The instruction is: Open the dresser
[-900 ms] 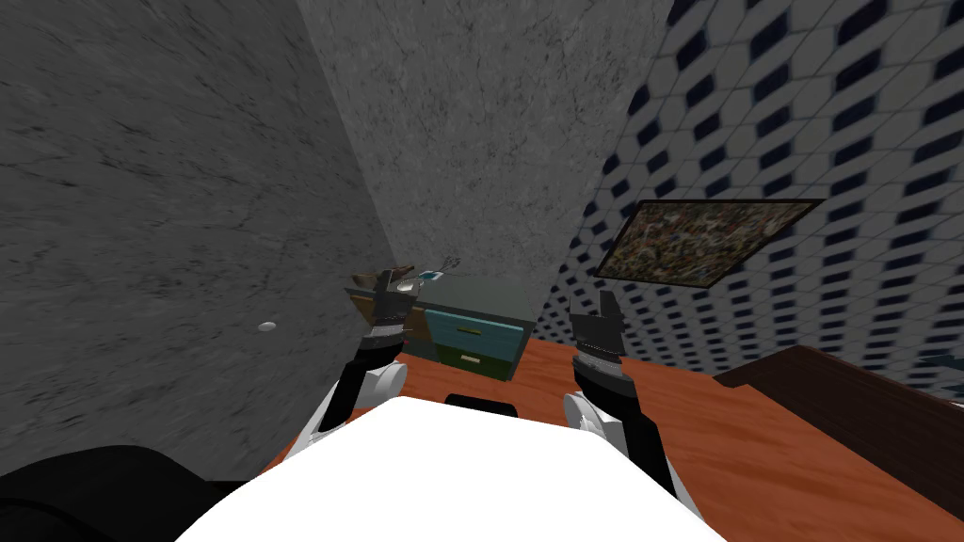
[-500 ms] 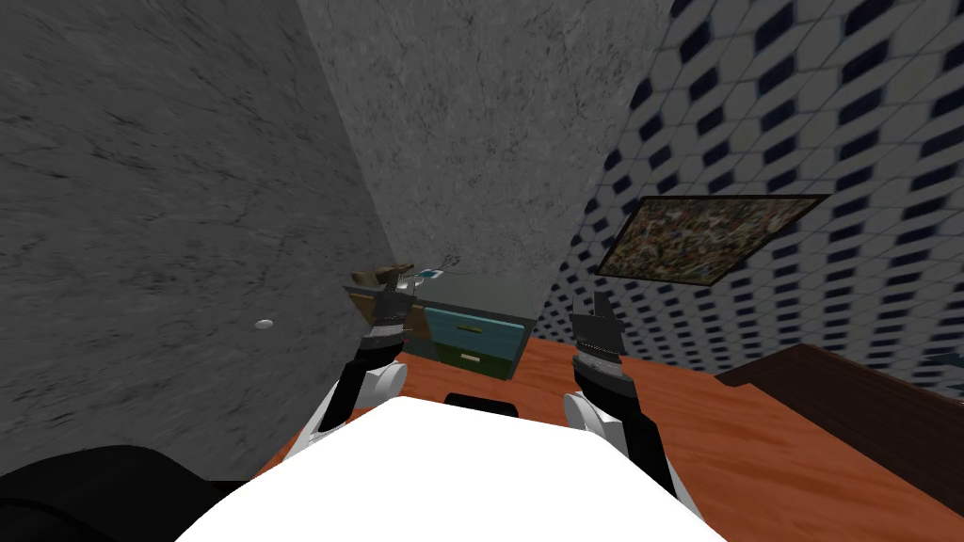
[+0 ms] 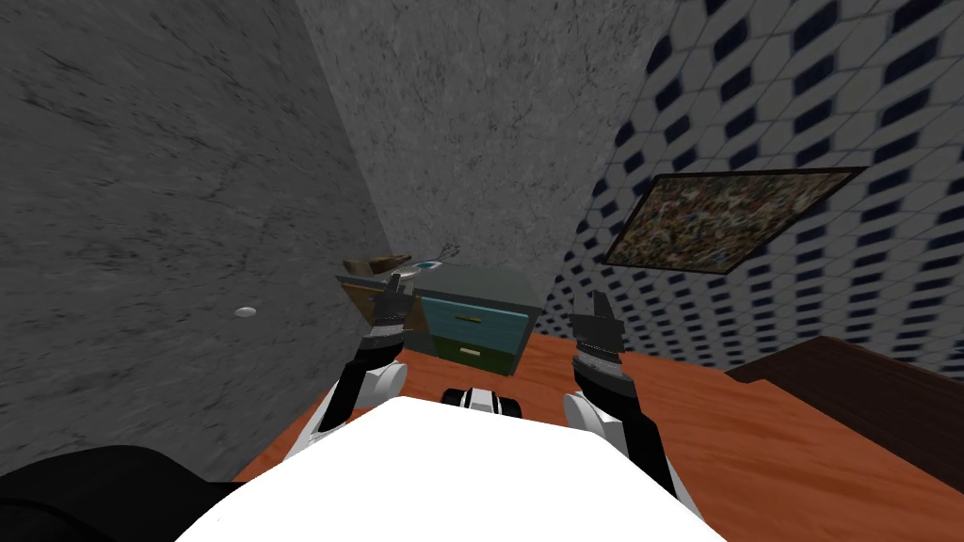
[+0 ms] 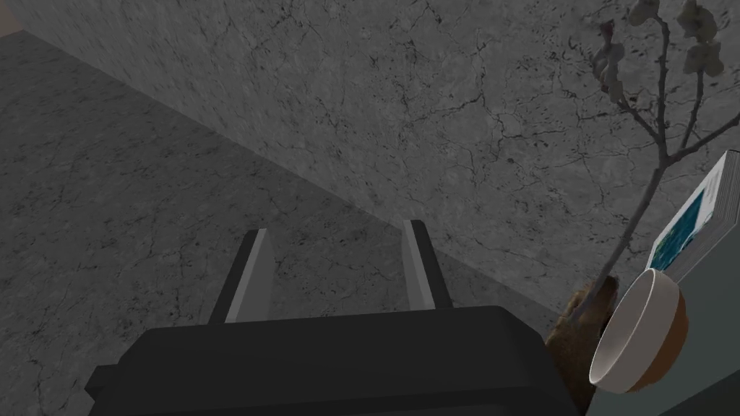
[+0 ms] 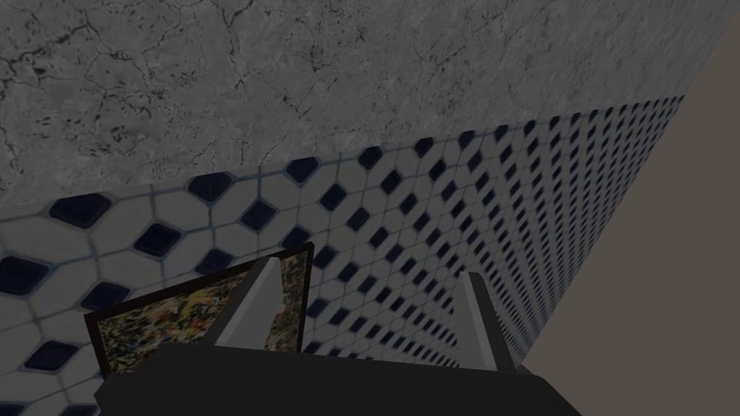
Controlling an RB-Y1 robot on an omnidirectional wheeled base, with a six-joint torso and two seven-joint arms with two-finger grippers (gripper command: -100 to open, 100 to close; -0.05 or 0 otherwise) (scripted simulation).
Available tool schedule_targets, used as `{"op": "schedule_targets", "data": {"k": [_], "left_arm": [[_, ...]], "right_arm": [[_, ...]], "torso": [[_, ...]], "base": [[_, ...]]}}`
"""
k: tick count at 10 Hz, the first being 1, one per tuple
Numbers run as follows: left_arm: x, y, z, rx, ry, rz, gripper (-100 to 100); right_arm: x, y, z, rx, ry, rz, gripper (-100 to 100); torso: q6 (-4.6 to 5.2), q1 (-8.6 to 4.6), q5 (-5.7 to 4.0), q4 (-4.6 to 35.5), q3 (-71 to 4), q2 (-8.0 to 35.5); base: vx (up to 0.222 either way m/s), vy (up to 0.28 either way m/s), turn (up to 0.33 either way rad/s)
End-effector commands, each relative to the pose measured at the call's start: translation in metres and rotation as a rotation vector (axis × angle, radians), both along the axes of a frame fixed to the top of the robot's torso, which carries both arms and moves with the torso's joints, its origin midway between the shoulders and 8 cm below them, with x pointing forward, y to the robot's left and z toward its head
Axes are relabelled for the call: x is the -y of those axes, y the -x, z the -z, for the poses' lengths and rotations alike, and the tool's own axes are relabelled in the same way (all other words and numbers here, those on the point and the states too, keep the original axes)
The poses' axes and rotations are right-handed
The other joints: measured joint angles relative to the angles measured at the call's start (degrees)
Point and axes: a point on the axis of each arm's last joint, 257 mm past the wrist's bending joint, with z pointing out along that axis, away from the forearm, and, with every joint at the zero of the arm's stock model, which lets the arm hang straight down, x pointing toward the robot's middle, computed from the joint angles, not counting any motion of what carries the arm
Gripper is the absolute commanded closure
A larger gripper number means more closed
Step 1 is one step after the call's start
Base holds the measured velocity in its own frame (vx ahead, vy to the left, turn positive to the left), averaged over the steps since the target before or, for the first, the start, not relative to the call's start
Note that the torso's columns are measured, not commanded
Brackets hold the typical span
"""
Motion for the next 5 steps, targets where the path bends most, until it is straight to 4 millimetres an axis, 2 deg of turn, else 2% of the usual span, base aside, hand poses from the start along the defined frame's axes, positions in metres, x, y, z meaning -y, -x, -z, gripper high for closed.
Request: {"op": "schedule_targets", "data": {"k": [1, 2, 5], "left_arm": [[0.004, -0.005, 0.007, -0.019, -0.028, 0.015, -100], [0.005, -0.008, 0.012, -0.03, -0.038, 0.021, -100], [0.007, -0.023, 0.038, -0.082, -0.066, 0.034, -100]], "right_arm": [[0.0, 0.0, 0.0, 0.0, 0.0, 0.0, 0], [0.0, 0.0, 0.0, -0.001, 0.0, 0.0, 0], [0.0, 0.0, 0.0, -0.001, 0.0, 0.0, 0]], "torso": [[0.0, 0.0, 0.0, 4.2, -8.5, 4.2], [0.01, 0.01, 0.0, 6.1, -12.4, 6.1], [0.0, 0.0, 0.0, 6.9, -13.8, 6.9]], "base": [[0.007, -0.002, -0.012], [0.004, -0.003, -0.017], [0.007, -0.004, -0.023]]}}
